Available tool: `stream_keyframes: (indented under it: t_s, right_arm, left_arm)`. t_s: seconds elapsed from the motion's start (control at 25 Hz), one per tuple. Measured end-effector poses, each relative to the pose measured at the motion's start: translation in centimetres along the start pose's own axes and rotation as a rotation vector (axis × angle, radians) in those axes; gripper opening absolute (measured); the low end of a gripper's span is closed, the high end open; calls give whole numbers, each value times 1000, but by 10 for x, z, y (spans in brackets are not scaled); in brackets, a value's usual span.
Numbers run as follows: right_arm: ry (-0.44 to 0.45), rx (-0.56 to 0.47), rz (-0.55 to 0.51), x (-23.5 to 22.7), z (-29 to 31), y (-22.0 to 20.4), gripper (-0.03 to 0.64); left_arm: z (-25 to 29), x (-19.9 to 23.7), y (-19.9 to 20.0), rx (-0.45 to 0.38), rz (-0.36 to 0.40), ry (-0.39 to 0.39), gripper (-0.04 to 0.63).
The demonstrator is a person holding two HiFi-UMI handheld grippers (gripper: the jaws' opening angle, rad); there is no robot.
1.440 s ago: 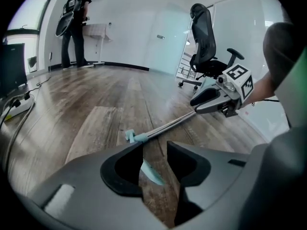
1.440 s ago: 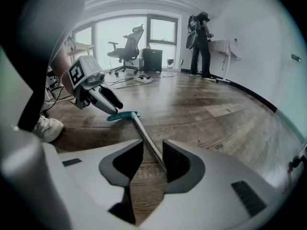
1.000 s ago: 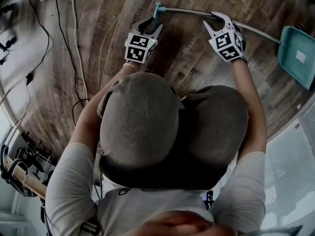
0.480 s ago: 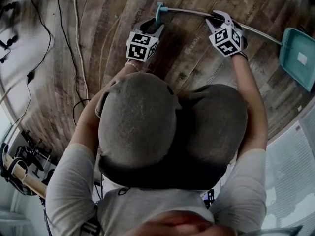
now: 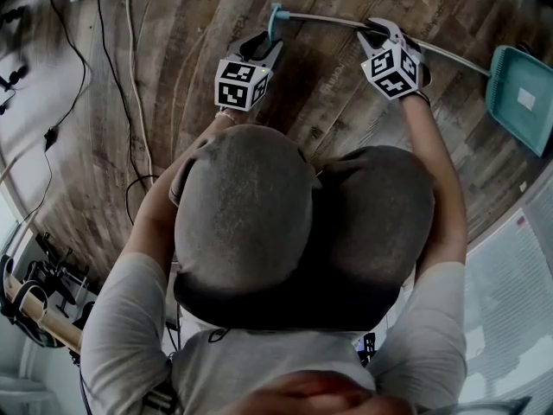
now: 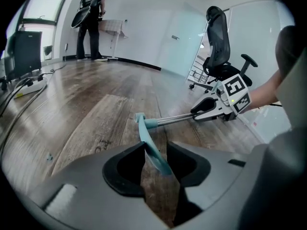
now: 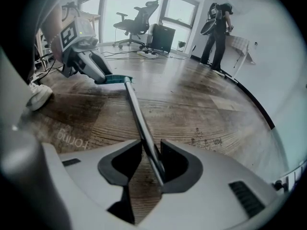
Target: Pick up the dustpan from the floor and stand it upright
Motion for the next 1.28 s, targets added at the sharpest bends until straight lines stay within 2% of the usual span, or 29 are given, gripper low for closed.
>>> stream_keyframes:
  t_s: [0.56,0.84,1.28]
  right_arm:
    - [-99,-131,85,-42,-32,39,107]
    - [-135,-186,96,-59,-56,53,103]
    - [-202,-266,169,-97,-96,71,103]
  left_arm:
    - [-32,8,90,-218,92,-14,139]
    - [-53,-2,129,-285,132,-72,144]
    - [-81,-27,204,-397,167,-105,144]
Point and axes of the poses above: the fingertips, and each gripper's own axes: z forward along the fingers, x to its left, y out of its top, the point moved 1 cm from there along -z, backward along the fingers, and after that the axes turned 6 degrees about -y, right-handed, at the moved point
